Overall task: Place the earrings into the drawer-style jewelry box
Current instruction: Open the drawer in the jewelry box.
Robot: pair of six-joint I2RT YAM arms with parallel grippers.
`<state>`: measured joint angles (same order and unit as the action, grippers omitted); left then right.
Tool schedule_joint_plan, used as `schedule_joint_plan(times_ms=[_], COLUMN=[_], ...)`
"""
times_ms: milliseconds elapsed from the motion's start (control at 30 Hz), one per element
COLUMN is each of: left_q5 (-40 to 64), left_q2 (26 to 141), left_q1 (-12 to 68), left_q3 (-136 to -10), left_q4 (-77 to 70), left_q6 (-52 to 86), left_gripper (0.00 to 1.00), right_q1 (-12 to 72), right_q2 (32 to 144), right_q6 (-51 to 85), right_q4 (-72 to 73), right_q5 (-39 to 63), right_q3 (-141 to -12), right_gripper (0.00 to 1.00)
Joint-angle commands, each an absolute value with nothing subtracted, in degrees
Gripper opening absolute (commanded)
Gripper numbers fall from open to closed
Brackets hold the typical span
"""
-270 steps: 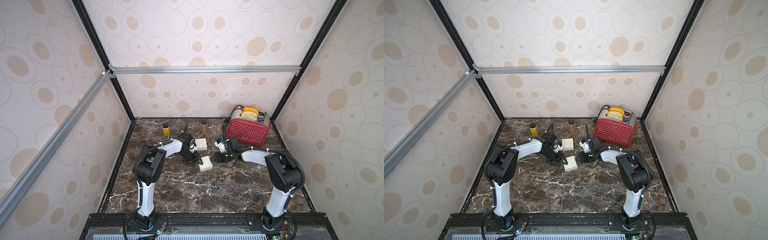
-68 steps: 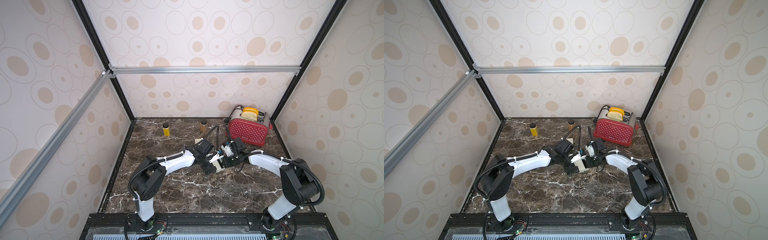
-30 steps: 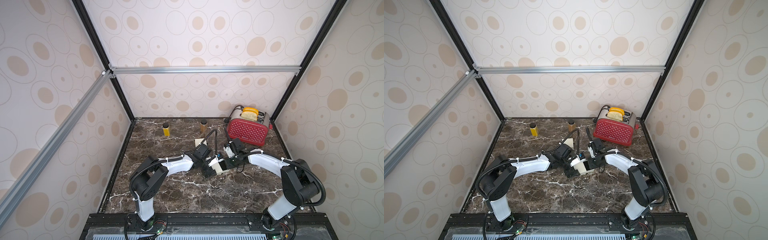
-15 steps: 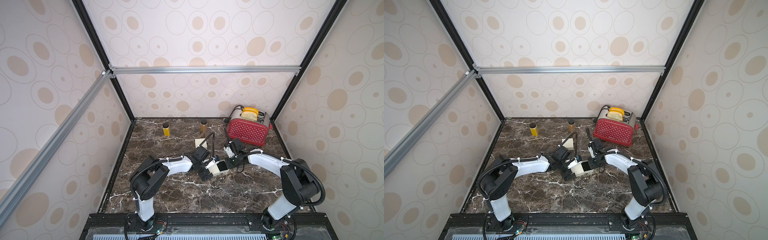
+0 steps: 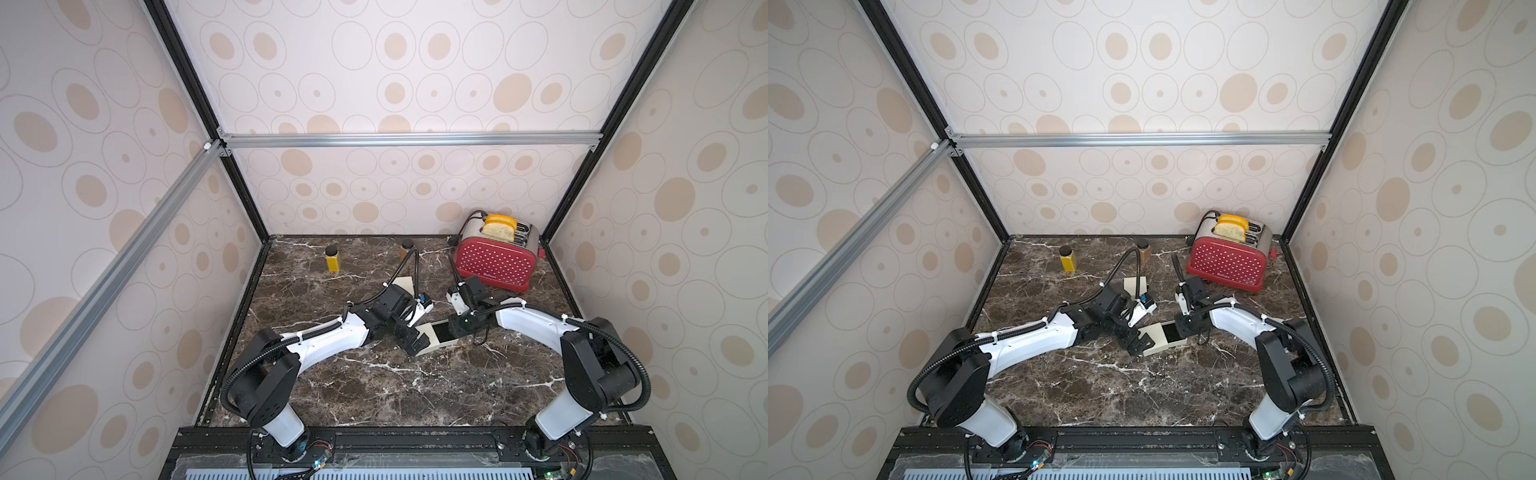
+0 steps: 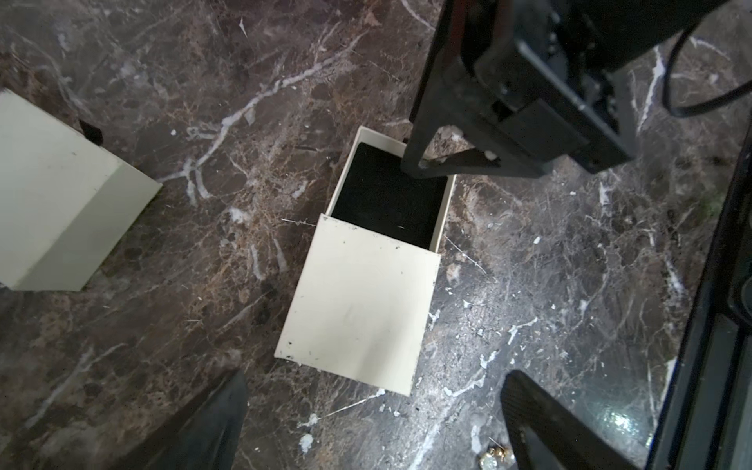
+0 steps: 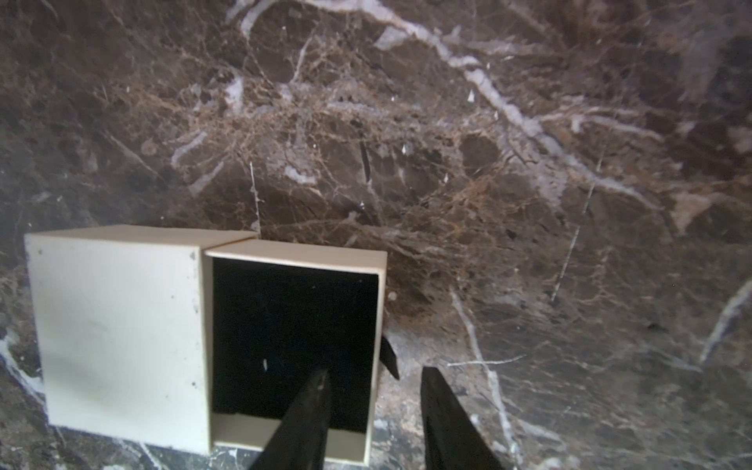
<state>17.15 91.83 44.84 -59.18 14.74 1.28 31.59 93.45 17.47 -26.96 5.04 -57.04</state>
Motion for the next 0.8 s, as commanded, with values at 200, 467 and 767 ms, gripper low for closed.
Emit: schedule_joint_plan(times_ms=[200,467,767], left_q5=[13.7,7.86,-0.7], left_q2=[94.66,99.93,103.34], left_q1=[47.33,47.32,47.32], left_q3=[-57.79,-59.36,-62.66], left_q4=[16.32,17.0,16.71], left_q6=[2.87,-0.1,-1.21], left_gripper=[0.99,0.99,0.99], right_q1=[31.77,31.76,31.71], right_q2=[92.62,92.06,93.07], right_q6=[17.06,17.56,18.28], right_q4=[-26.77,-27.23,-26.71], right_q5=[6.45,6.94,8.01], right_q3=[-56.49,-56.5,-56.6], right_gripper=[0.46,0.47,0.47])
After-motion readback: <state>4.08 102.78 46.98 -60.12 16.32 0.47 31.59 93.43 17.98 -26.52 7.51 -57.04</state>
